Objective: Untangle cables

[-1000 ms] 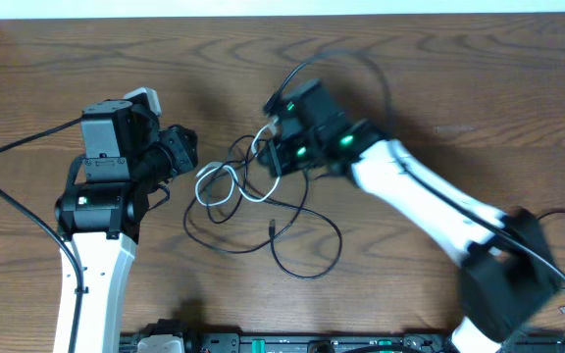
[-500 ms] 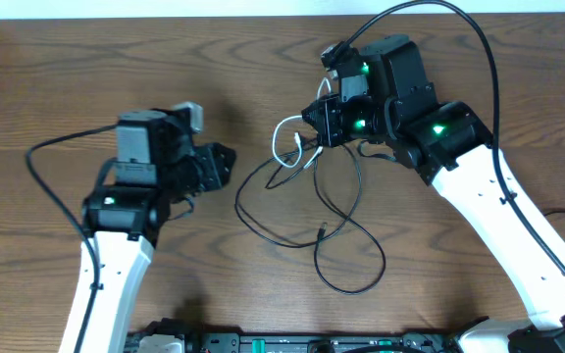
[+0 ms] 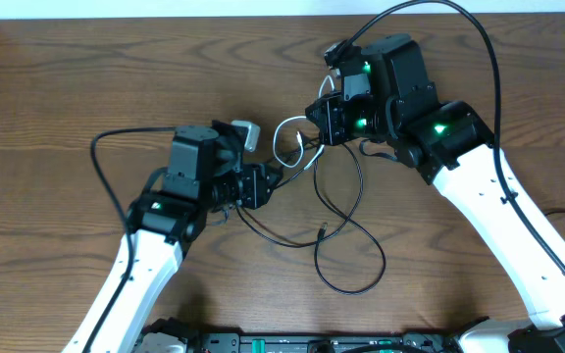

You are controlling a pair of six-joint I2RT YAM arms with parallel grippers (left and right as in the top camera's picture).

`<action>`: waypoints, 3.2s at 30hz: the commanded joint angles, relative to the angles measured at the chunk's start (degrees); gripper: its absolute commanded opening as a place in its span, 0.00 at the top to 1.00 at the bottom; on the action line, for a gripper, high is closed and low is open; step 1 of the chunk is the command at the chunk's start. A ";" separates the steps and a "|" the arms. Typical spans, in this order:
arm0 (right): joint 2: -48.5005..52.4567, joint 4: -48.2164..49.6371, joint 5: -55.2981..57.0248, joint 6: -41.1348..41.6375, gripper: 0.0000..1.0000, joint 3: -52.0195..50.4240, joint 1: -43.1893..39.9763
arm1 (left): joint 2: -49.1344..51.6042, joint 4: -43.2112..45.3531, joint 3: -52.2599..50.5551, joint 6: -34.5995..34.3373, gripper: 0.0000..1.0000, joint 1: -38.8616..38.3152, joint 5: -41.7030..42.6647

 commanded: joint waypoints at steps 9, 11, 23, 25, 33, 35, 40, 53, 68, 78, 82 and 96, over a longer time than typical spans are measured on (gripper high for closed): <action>-0.55 0.00 0.17 -0.46 0.99 0.70 -0.55 | 15.47 8.74 -0.44 7.78 0.54 -0.63 6.95; -0.55 -0.04 0.17 -0.35 0.99 0.70 -0.72 | 17.25 9.55 -0.44 8.11 0.54 -0.63 8.48; -0.55 -0.02 0.20 0.37 0.99 0.70 -1.31 | 20.48 9.68 -0.85 11.80 0.54 -1.05 10.60; -0.55 -0.07 0.20 0.37 0.99 0.70 -1.62 | 20.46 9.70 -0.85 13.60 0.54 -1.25 12.22; -0.55 -1.70 0.85 0.35 0.99 0.70 -3.04 | 16.63 10.88 -0.83 14.05 0.55 -0.83 12.96; -0.55 -1.81 0.83 0.35 0.99 0.70 -3.26 | 15.21 10.49 -0.85 14.05 0.55 -0.85 12.98; -0.55 -1.81 0.83 0.35 0.99 0.70 -3.30 | 13.70 10.86 -0.85 14.49 0.54 -0.90 15.85; -0.55 -1.75 0.81 0.37 0.99 0.70 -3.30 | 16.33 11.19 -1.84 19.17 0.55 -5.35 10.69; -0.55 -1.95 0.39 0.37 0.99 0.70 -3.30 | 17.51 10.36 -1.88 18.73 0.74 -5.38 -0.28; -0.55 -1.88 0.55 0.37 0.99 0.70 -3.37 | 17.49 8.76 -1.88 11.96 0.93 -5.03 -18.75; -1.14 -1.68 0.66 0.35 0.99 0.81 -4.44 | 17.49 8.37 -1.88 4.39 0.92 -1.86 -24.44; -16.37 -18.03 0.61 -4.85 0.99 8.17 -32.87 | 17.49 9.07 -1.88 -1.97 0.91 8.20 -24.22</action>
